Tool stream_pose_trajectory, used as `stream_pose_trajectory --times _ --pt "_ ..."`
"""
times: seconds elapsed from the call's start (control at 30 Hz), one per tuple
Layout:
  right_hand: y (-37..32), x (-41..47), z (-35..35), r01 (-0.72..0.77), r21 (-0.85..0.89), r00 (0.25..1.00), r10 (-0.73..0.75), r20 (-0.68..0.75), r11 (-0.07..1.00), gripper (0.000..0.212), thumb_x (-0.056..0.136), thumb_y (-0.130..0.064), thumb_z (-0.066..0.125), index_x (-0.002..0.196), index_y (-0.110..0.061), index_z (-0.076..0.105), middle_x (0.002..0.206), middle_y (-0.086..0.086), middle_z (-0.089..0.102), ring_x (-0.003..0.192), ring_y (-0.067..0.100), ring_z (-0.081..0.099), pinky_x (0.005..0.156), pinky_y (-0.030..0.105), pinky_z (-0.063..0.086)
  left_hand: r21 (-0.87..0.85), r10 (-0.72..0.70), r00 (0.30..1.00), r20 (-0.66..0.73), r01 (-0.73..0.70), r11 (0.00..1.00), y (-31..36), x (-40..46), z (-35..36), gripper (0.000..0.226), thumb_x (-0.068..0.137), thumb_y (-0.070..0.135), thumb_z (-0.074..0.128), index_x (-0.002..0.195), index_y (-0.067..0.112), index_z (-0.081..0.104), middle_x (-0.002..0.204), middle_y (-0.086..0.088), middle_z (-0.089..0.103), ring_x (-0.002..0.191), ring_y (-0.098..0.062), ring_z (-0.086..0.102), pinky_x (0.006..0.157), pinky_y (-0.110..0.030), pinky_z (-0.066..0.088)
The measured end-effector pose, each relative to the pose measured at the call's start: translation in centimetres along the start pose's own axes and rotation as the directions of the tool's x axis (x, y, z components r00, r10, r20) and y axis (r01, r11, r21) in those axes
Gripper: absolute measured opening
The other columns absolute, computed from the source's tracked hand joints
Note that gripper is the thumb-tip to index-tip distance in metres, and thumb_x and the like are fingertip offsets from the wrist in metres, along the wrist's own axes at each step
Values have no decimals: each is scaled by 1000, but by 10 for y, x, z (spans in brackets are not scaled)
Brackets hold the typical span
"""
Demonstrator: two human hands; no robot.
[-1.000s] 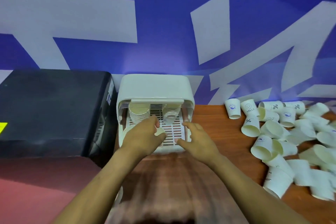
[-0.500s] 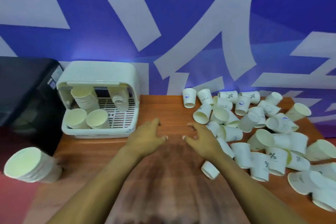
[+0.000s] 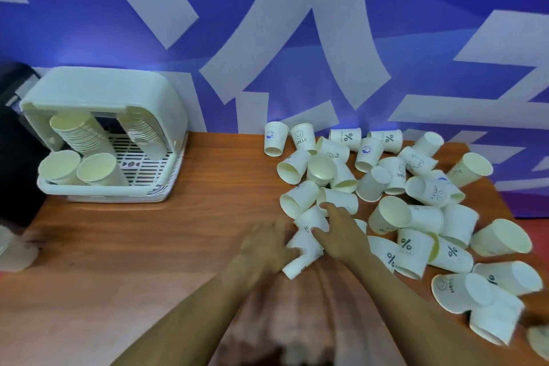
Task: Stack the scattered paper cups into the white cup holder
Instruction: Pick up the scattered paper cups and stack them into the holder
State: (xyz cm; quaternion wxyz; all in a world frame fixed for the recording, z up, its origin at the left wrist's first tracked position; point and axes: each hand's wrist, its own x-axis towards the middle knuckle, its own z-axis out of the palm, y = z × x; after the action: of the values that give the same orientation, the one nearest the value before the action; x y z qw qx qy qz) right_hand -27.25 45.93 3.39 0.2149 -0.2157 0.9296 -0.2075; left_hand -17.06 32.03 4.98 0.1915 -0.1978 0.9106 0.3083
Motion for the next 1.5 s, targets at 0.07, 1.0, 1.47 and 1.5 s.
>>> stream_pose_trajectory --times 0.07,1.0,1.47,1.5 --pt "6 4 7 14 -32 1000 -14 0 999 60 88 -40 57 141 -22 33 128 7 48 117 26 49 90 41 45 -10 -22 1000 7 22 1000 2 7 14 57 82 53 58 129 25 43 127 2 54 116 -23 49 86 -32 38" --pt "-14 15 -21 0 40 1000 0 9 999 81 74 -46 67 142 -25 31 129 3 55 118 23 52 90 37 45 -133 -159 971 -181 136 982 -38 -8 -22 76 78 44 69 137 19 29 134 -5 45 115 -27 52 93 -38 45" --pt "-141 -8 -12 169 204 976 -136 -169 964 82 68 -39 74 139 -25 36 129 -5 48 112 16 52 90 32 46 -153 6 957 -289 -52 987 -104 -58 -122 60 70 44 73 114 25 37 118 3 50 101 -20 52 80 -33 46" --pt "-157 -10 -8 177 216 976 -142 -167 960 83 67 -39 74 139 -27 34 128 -6 50 111 15 53 90 33 48 -156 14 956 -292 -62 986 -115 -63 -131 65 70 44 73 121 26 37 122 2 49 105 -20 52 84 -34 47"
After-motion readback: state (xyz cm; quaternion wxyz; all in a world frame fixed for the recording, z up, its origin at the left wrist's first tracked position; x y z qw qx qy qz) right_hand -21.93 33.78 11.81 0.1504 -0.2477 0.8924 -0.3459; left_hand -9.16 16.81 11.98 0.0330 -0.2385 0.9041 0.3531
